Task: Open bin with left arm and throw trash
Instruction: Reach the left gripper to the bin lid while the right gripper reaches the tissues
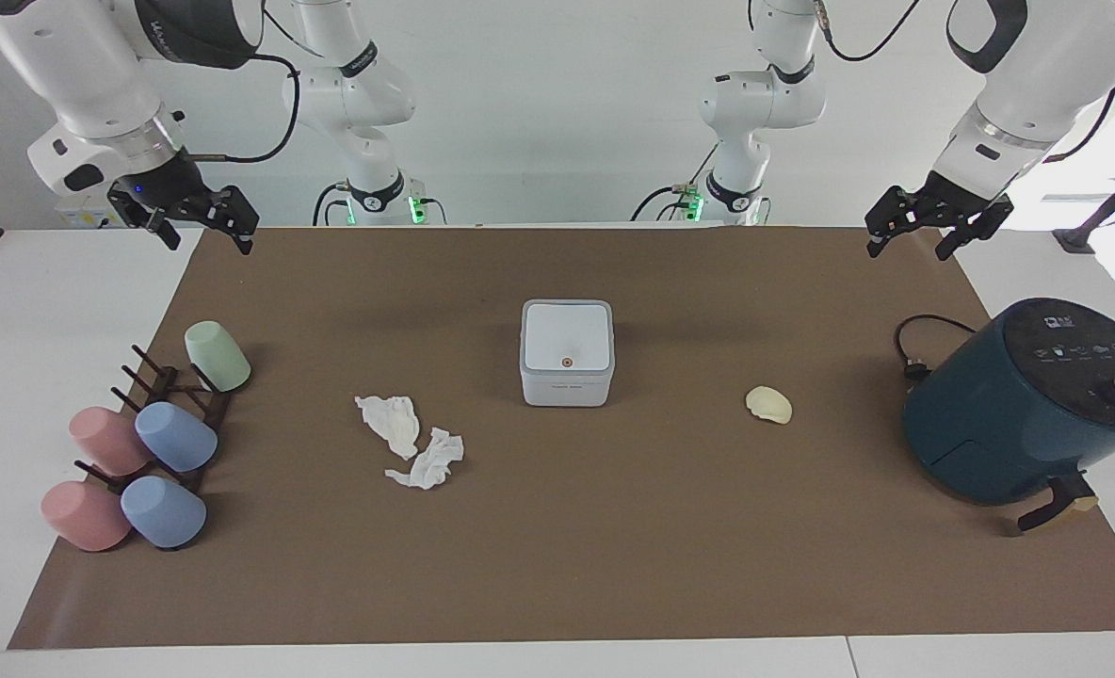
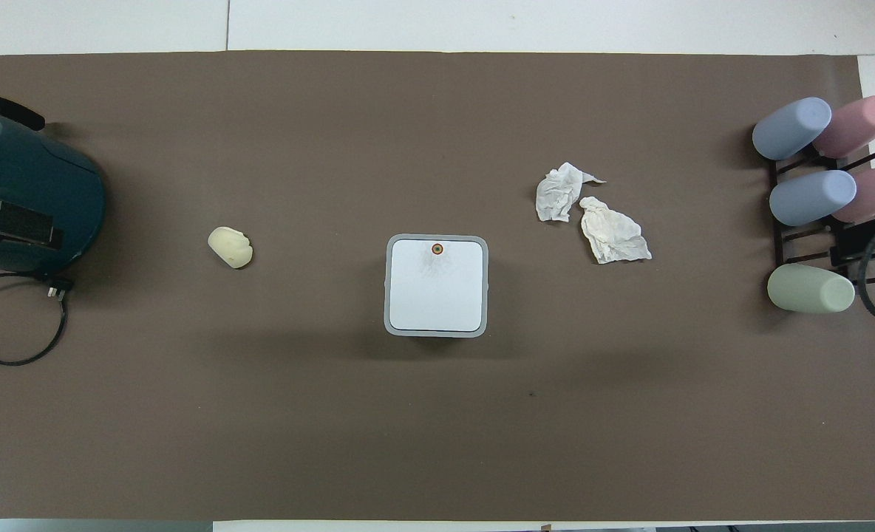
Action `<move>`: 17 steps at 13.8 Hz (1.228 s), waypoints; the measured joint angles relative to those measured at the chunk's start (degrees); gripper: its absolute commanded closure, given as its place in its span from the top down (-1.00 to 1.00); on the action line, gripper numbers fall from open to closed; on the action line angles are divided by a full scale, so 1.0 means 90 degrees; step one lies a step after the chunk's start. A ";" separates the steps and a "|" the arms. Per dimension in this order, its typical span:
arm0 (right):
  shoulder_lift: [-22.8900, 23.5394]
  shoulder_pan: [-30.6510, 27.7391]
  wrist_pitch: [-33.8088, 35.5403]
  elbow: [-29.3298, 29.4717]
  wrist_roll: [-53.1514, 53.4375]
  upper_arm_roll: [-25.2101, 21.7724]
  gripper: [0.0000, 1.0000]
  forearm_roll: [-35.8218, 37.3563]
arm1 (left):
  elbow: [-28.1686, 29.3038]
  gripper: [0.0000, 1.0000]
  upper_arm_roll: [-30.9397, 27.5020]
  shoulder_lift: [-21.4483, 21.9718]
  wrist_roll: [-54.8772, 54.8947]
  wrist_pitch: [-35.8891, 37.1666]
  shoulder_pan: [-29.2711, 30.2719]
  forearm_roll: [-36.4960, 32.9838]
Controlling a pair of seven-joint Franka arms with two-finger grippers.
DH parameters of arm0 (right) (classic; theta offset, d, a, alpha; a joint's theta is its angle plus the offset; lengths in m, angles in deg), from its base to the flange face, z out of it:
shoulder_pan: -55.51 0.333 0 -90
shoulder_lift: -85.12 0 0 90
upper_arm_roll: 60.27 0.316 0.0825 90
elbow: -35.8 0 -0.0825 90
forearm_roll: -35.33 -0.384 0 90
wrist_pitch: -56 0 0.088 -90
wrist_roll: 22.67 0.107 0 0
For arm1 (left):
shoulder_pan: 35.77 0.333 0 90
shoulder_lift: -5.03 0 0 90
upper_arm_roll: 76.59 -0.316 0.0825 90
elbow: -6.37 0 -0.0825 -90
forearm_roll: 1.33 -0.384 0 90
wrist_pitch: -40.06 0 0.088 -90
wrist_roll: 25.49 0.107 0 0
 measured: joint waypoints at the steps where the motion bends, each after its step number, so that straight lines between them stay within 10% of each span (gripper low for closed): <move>1: 0.0000 -0.0001 0.0000 0.0000 0.0000 0.0000 1.00 0.0000 | 0.0000 1.00 0.0003 0.0002 0.0000 0.0000 0.0000 0.0000; 8: -0.0002 0.0029 -0.0254 -0.0079 -0.0019 0.0018 1.00 -0.0047 | 0.0005 1.00 0.0100 0.0021 -0.0062 0.0034 -0.0152 0.0000; 11: 0.0015 0.0276 -0.1148 -0.0629 -0.0333 0.0060 1.00 -0.0412 | 0.0011 -0.97 0.0145 0.0036 -0.0126 0.0001 -0.0290 0.0001; 17: 0.0830 0.1391 -0.3649 -0.1893 -0.1789 0.0097 1.00 -0.0733 | 0.0702 -1.00 0.0236 0.0161 -0.1491 -0.1326 -0.1808 0.0002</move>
